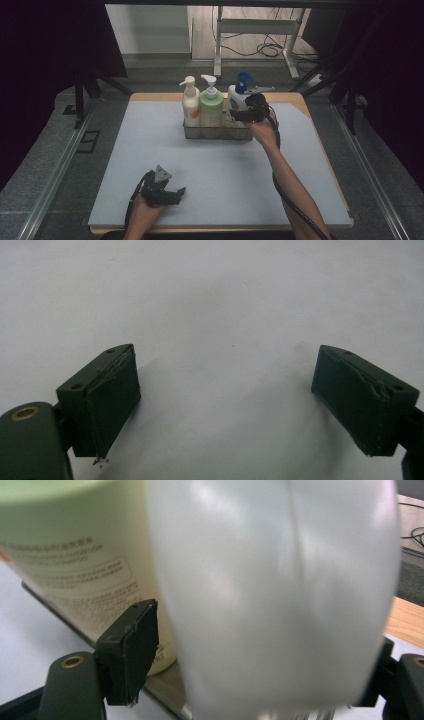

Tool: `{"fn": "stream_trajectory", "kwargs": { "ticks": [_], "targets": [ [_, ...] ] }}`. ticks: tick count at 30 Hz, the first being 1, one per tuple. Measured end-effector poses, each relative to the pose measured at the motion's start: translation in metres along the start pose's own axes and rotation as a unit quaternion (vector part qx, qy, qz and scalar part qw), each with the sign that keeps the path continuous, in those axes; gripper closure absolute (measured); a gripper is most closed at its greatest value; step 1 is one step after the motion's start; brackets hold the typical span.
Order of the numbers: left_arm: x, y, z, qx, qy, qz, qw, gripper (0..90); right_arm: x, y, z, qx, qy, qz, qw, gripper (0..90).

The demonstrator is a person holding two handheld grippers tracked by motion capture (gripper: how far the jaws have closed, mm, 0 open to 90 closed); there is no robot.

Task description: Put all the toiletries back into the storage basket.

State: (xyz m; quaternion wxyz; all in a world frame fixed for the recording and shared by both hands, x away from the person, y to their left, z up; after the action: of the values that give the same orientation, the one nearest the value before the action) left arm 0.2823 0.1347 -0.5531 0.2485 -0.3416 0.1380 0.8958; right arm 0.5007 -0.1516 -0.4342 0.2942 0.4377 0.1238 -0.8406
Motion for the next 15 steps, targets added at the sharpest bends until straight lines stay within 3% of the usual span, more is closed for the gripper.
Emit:
{"fn": "stream_trajectory", "kwargs": {
  "ticks": [15],
  "targets": [
    [0.000,0.000,0.000,0.000,0.000,0.000,1.0000,11.6,0.020,-0.003,0.017,-0.018,-0.005,0.000,0.9998,28.9]
  ]
}}
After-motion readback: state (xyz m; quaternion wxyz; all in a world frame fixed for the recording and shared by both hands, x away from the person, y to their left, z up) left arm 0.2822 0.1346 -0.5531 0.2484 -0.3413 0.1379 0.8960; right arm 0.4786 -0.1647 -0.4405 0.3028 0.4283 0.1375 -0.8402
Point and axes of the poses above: each handheld gripper's, and its own axes: z roughly backward along the jaws, x roughly out of its underside, y roughly to its right, the point moved 4 cm from there along -z, roughly forward along the jaws, and after that the axes turned 3 degrees about z, right-handed, at the moved point
